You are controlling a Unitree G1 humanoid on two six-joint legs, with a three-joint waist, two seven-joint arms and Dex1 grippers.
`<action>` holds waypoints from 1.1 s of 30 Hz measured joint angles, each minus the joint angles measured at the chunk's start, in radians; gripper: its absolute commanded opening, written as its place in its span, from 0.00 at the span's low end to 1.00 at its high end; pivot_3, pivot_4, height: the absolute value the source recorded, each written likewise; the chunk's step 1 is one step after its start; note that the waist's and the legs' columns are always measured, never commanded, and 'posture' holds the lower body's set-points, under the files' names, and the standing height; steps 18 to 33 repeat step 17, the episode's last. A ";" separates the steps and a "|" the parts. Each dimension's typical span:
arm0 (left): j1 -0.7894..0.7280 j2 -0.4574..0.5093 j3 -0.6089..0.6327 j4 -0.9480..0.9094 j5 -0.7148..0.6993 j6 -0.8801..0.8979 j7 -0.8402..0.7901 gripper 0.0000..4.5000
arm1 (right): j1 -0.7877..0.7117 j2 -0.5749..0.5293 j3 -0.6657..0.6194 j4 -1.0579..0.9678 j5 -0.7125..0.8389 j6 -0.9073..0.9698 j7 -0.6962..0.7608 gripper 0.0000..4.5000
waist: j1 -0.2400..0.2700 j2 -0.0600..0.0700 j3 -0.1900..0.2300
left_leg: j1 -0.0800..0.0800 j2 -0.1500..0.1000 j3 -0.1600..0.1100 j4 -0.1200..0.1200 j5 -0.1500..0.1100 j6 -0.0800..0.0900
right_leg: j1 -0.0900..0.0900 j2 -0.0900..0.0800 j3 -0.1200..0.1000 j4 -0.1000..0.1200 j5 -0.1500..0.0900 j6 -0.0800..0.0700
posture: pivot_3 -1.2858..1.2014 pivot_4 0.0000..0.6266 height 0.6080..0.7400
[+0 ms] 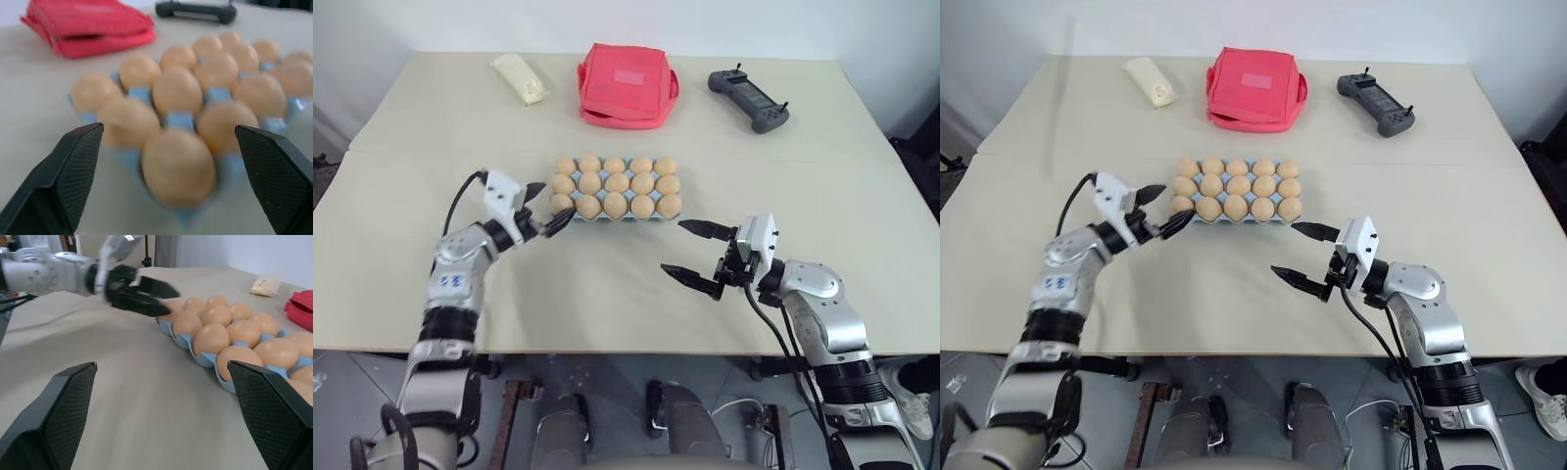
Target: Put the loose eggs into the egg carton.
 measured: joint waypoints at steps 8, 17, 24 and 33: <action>0.279 0.197 0.124 -0.205 -0.033 -0.010 -0.090 0.99 | -0.037 -0.048 -0.026 0.079 -0.001 -0.003 0.046 1.00 | 0.004 0.000 0.000 | 0.001 0.000 -0.004 0.000 -0.001 0.000 | 0.000 -0.002 0.001 0.000 -0.001 -0.001 | 0.52 0.24 1.00; 0.391 0.219 0.175 -0.351 -0.064 0.050 -0.086 0.99 | -0.080 -0.070 -0.030 0.193 -0.004 -0.037 0.098 1.00 | 0.008 0.000 0.000 | 0.000 0.000 -0.007 0.000 -0.003 -0.003 | 0.000 -0.003 0.000 -0.001 -0.001 -0.002 | 0.52 0.24 1.00; 0.391 0.219 0.175 -0.351 -0.064 0.050 -0.086 0.99 | -0.080 -0.070 -0.030 0.193 -0.004 -0.037 0.098 1.00 | 0.008 0.000 0.000 | 0.000 0.000 -0.007 0.000 -0.003 -0.003 | 0.000 -0.003 0.000 -0.001 -0.001 -0.002 | 0.52 0.24 1.00; 0.391 0.219 0.175 -0.351 -0.064 0.050 -0.086 0.99 | -0.080 -0.070 -0.030 0.193 -0.004 -0.037 0.098 1.00 | 0.008 0.000 0.000 | 0.000 0.000 -0.007 0.000 -0.003 -0.003 | 0.000 -0.003 0.000 -0.001 -0.001 -0.002 | 0.52 0.24 1.00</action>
